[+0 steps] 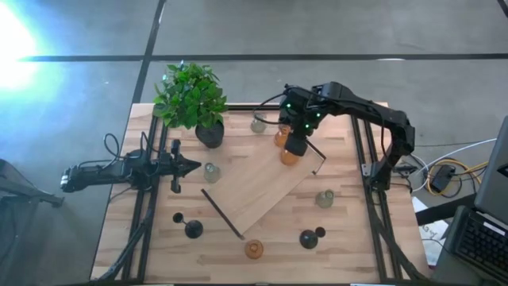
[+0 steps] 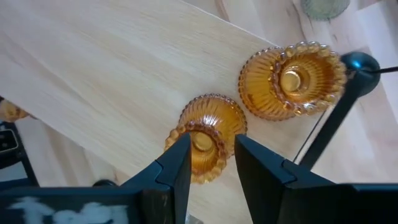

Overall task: Pick & Place candle stick holders
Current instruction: Put the yellow glass candle holder on the shelf

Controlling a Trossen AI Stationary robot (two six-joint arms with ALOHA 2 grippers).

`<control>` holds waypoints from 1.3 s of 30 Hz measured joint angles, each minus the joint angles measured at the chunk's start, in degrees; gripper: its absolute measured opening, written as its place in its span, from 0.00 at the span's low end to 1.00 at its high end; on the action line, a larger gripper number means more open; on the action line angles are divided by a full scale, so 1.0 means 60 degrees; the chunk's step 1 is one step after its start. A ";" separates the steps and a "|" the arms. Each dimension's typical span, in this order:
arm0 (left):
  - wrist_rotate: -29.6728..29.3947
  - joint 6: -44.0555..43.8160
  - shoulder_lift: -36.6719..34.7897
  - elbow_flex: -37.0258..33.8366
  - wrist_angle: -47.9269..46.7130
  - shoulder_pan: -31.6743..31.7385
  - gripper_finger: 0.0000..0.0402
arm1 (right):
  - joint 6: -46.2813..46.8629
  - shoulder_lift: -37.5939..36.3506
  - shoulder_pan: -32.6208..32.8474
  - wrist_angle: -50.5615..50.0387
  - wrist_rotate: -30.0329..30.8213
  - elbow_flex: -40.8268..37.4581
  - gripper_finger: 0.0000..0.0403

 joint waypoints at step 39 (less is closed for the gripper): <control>-0.0902 -0.3128 0.0064 0.0000 0.3272 0.0005 0.05 | 0.1300 -0.2542 0.2280 -0.1186 0.2321 0.3933 0.04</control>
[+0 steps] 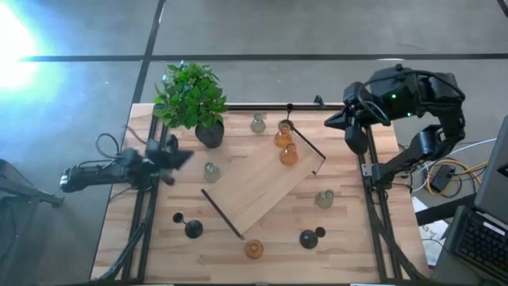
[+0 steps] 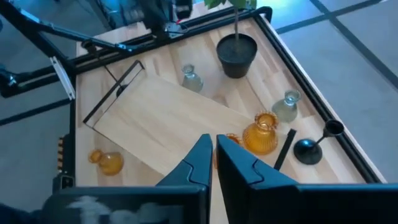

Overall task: Pick & Place candle stick holders
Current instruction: Put the yellow glass candle holder on the shelf

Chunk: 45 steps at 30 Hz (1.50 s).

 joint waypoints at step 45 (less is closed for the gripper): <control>0.3156 0.0594 0.8818 1.2137 -0.5392 -0.2929 0.03 | -0.0928 0.0409 0.0000 0.0000 0.0968 -0.0018 0.02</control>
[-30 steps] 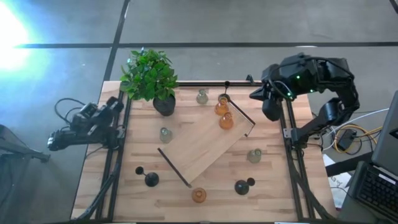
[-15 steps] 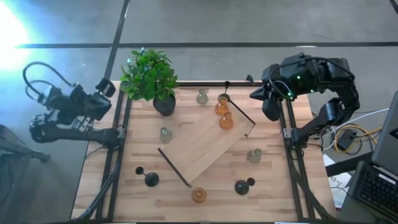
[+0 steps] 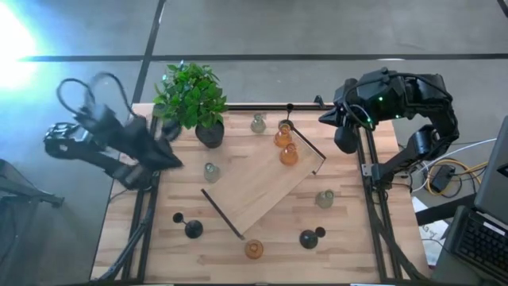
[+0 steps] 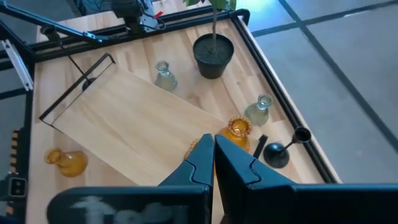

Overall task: Pick & Place candle stick holders
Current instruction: Put the yellow glass candle holder on the shelf

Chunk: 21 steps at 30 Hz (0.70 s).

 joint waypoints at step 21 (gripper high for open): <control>-0.2017 0.1304 0.5647 0.5341 -0.5584 -0.2280 0.02 | -0.1479 0.0012 -0.0011 0.0000 0.0568 -0.0004 0.02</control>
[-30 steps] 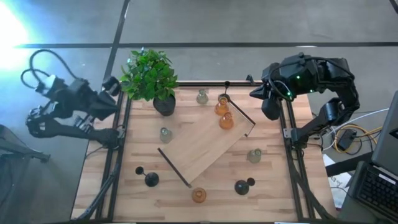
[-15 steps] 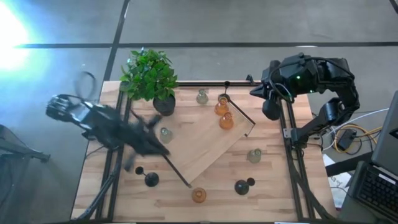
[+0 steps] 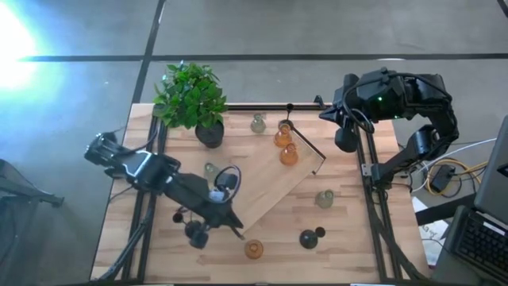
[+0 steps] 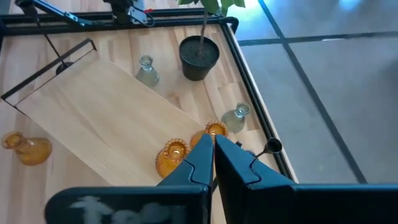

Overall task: Pick & Place candle stick holders
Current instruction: Put the yellow glass candle holder on the shelf

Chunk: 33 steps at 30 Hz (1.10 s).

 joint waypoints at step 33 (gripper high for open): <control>0.1184 0.6396 0.2625 0.0335 -0.2055 0.0056 0.02 | 0.1011 0.0001 -0.0181 0.0000 0.0728 -0.0004 0.02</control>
